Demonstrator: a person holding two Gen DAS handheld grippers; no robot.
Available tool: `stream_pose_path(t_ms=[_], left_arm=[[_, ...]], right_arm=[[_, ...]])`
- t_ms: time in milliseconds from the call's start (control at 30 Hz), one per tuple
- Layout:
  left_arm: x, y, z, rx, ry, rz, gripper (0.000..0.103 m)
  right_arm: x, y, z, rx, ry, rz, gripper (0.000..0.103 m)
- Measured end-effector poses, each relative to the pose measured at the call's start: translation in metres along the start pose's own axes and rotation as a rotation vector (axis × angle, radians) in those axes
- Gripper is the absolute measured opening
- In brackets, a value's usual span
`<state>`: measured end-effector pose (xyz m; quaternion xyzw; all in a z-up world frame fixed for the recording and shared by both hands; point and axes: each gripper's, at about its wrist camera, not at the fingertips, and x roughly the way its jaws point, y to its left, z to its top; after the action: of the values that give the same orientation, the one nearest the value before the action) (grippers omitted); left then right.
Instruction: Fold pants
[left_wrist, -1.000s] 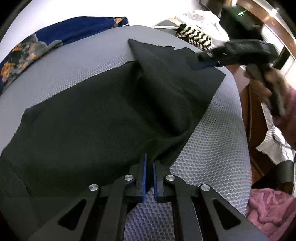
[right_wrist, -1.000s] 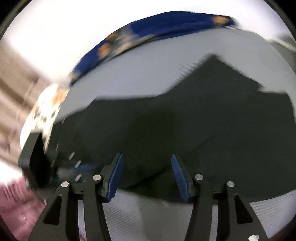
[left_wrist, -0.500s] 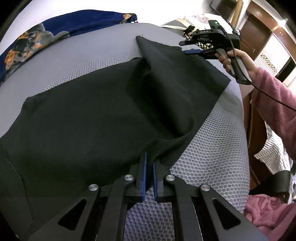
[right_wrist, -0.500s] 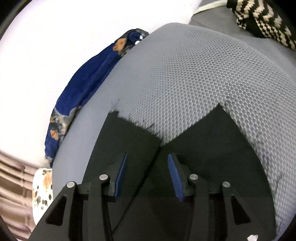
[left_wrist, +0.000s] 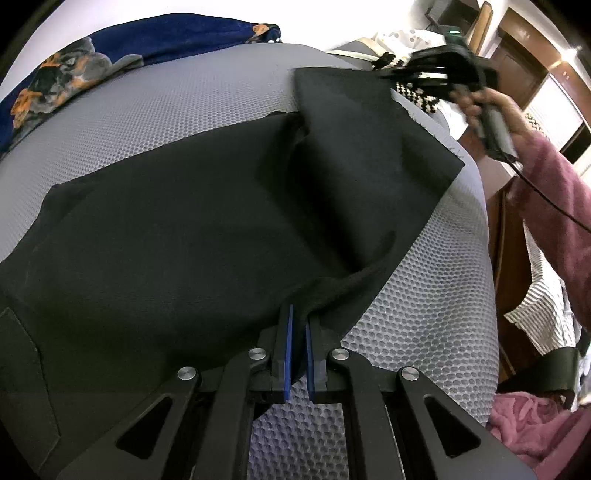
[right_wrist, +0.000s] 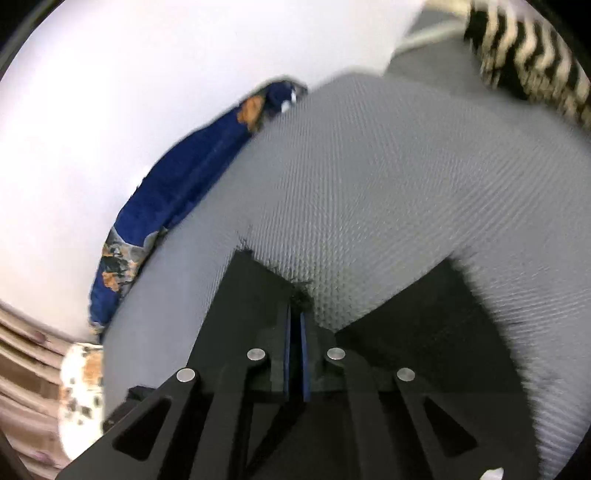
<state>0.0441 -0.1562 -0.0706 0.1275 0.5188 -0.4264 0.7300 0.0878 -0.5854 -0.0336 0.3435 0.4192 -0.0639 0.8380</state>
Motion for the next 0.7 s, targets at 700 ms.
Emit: stream_pose_path(t_ms=[700], left_arm=[[0.000,0.002,0.000,0.021,0.011,-0.003,0.007]], right_arm=[[-0.064,-0.099,-0.093,0.259,0.008,0.001,0.041]])
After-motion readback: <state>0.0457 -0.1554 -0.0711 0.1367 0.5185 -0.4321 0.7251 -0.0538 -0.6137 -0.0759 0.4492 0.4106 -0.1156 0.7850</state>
